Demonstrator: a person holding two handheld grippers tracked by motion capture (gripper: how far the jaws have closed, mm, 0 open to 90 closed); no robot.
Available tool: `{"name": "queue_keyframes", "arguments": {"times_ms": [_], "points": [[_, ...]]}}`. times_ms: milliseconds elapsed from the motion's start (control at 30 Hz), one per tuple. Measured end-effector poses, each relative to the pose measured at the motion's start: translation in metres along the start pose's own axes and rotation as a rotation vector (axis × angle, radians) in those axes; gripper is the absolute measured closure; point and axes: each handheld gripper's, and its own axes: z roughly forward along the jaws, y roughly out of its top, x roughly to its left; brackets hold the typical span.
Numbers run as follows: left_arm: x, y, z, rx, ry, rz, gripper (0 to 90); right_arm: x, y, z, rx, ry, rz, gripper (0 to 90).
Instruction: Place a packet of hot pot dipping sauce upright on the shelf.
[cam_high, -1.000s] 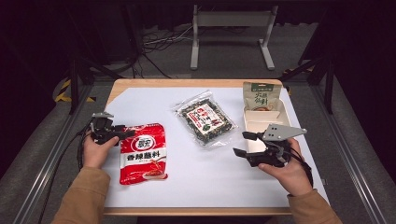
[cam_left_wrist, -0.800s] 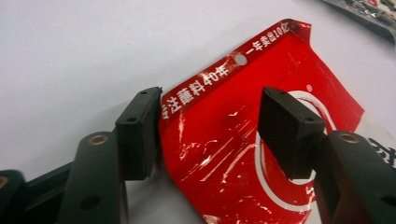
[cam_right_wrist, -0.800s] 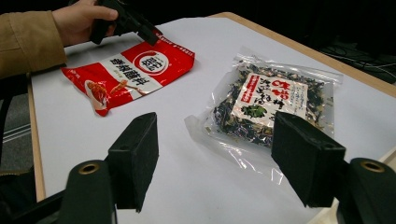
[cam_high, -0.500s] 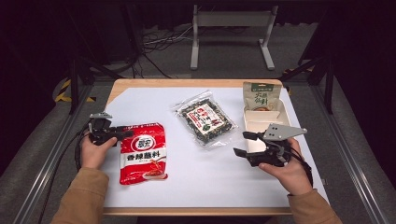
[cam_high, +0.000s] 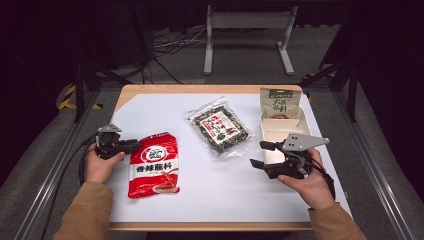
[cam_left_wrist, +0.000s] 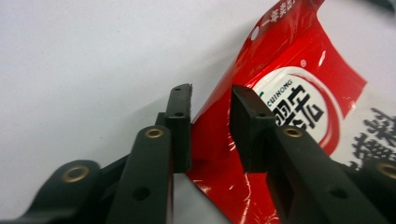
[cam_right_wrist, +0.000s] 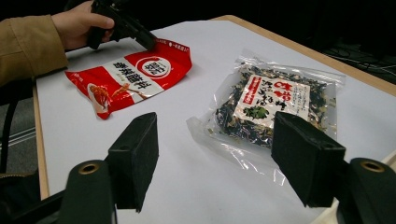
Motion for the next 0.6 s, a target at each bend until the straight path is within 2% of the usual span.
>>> {"name": "queue_keyframes", "arguments": {"times_ms": [133, 300, 600], "points": [[-0.0025, 0.0002, 0.0022, 0.005, 0.03, 0.014, 74.3, -0.0001, -0.0006, -0.0006, -0.001, 0.0, -0.002, 32.5], [-0.0068, 0.0017, 0.007, 0.031, 0.076, 0.066, 77.2, 0.0003, -0.0007, 0.0001, -0.003, 0.003, -0.002, 32.4], [-0.0099, 0.002, 0.0088, 0.027, 0.113, 0.08, 83.9, 0.0006, -0.0012, 0.0013, -0.003, 0.005, -0.002, 32.6]]}}
